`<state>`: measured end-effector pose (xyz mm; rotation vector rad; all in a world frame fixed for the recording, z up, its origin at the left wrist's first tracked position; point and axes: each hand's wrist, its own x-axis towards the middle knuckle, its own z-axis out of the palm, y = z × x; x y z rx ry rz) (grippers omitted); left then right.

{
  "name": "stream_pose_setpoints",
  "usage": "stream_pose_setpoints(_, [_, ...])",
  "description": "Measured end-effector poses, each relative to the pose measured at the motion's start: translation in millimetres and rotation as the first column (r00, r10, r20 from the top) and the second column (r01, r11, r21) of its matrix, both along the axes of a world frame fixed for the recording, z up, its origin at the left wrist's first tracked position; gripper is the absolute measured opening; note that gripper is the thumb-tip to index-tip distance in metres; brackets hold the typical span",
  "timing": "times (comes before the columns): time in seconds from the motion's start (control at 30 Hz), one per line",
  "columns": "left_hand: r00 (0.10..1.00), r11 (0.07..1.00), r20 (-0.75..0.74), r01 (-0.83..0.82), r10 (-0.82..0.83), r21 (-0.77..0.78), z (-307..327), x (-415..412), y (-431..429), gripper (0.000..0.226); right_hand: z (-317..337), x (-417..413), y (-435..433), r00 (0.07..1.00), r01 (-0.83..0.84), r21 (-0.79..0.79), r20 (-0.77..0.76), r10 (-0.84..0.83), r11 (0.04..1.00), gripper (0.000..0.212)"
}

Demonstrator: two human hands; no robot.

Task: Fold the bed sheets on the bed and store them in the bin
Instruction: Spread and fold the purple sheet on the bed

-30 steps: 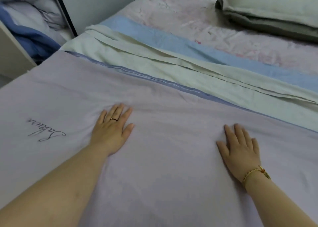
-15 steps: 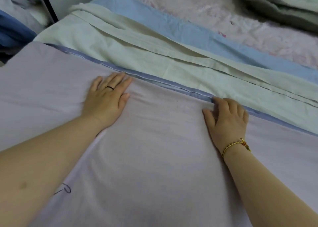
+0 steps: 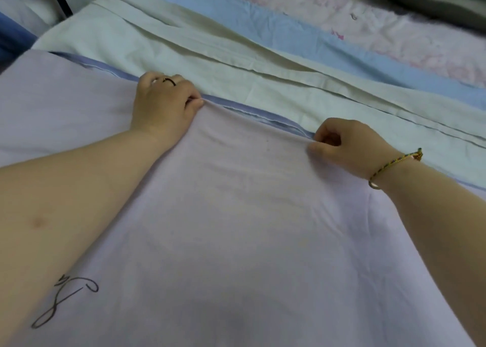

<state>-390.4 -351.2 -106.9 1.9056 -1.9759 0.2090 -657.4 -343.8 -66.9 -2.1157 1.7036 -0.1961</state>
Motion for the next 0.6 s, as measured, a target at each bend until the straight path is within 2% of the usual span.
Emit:
stream_pose_setpoints(0.07, [0.999,0.999,-0.026,-0.041,0.041,0.004,3,-4,-2,0.027,1,-1,-1,0.999,-0.032,-0.065,-0.023,0.031,0.997,0.006])
stream_pose_setpoints(0.13, [0.997,0.998,-0.027,-0.065,0.065,0.020,6,-6,-7,0.027,2,1,-4,1.000,0.018,-0.159,0.000,-0.018,0.987,0.008])
stream_pose_setpoints(0.2, [0.995,0.997,0.084,-0.062,0.057,0.056,7,-6,-13,0.030,-4,2,-11,0.998,0.043,-0.188,-0.026,-0.049,0.981,0.015])
stream_pose_setpoints(0.27, [0.972,0.985,0.232,-0.073,0.035,0.154,1,-11,-15,0.032,-22,9,-13,0.982,0.034,-0.223,-0.174,-0.074,0.974,0.020])
stream_pose_setpoints(0.3, [0.959,0.975,0.281,-0.104,0.045,0.197,-3,-13,-15,0.032,-35,12,-12,0.968,0.030,-0.304,-0.227,-0.104,0.952,0.019])
stream_pose_setpoints(0.37, [0.940,0.965,0.333,-0.153,0.075,0.213,-7,-17,-16,0.034,-51,20,-5,0.949,0.081,-0.441,-0.240,-0.204,0.894,0.014])
stream_pose_setpoints(0.43, [0.947,0.967,0.305,-0.166,0.102,0.192,-8,-16,-12,0.038,-53,24,1,0.930,0.119,-0.421,-0.270,-0.250,0.899,0.024])
stream_pose_setpoints(0.5, [0.969,0.952,0.166,-0.215,0.181,0.219,-8,-13,1,0.043,-47,24,7,0.922,0.107,-0.340,-0.317,-0.222,0.934,0.040])
stream_pose_setpoints(0.57, [0.956,0.915,0.013,-0.284,0.293,0.286,-12,-7,27,0.049,-39,30,25,0.921,0.114,-0.224,-0.342,-0.188,0.968,0.050])
stream_pose_setpoints(0.6, [0.949,0.901,-0.016,-0.292,0.313,0.321,-14,-3,42,0.052,-40,33,39,0.928,0.107,-0.177,-0.334,-0.162,0.978,0.053])
